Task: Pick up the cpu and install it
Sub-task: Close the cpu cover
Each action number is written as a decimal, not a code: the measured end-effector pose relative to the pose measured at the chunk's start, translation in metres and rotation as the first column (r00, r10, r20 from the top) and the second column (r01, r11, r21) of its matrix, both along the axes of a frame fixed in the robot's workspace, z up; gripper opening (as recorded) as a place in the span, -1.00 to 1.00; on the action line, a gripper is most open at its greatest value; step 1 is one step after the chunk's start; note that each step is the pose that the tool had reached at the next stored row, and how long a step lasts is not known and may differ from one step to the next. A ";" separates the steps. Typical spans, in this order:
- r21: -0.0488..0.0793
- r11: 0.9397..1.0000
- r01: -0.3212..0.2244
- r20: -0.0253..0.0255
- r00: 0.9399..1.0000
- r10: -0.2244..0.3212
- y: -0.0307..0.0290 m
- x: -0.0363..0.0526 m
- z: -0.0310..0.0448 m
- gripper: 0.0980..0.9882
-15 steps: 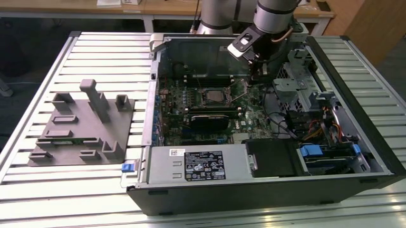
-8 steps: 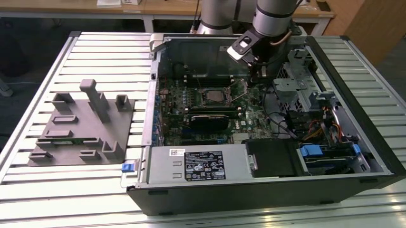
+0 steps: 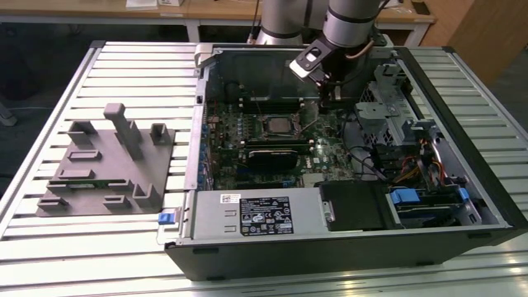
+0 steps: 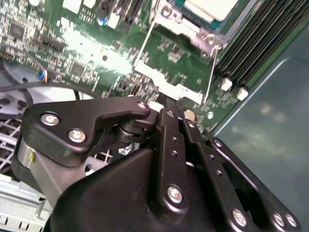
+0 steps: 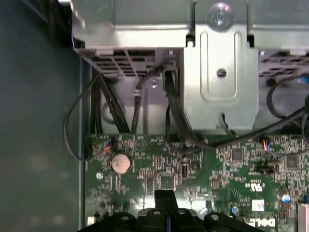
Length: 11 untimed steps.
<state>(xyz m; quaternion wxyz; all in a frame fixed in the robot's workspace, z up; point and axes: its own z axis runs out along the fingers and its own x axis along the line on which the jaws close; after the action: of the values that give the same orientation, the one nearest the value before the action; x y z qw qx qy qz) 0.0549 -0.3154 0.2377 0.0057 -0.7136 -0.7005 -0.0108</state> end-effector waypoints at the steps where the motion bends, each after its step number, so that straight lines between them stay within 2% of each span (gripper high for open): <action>1: 0.000 1.000 0.000 -0.002 1.000 0.000 0.0000 -0.0021 0.0001 -0.98; 6: 0.001 1.000 0.000 -0.011 1.000 0.000 0.0001 -0.0109 0.0016 -0.98; 11: 0.001 1.000 0.000 -0.013 1.000 0.000 0.0002 -0.0245 0.0018 -0.98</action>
<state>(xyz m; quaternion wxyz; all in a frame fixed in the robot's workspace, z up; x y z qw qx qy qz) 0.0304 -0.3153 0.2395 0.0108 -0.7136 -0.7004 -0.0064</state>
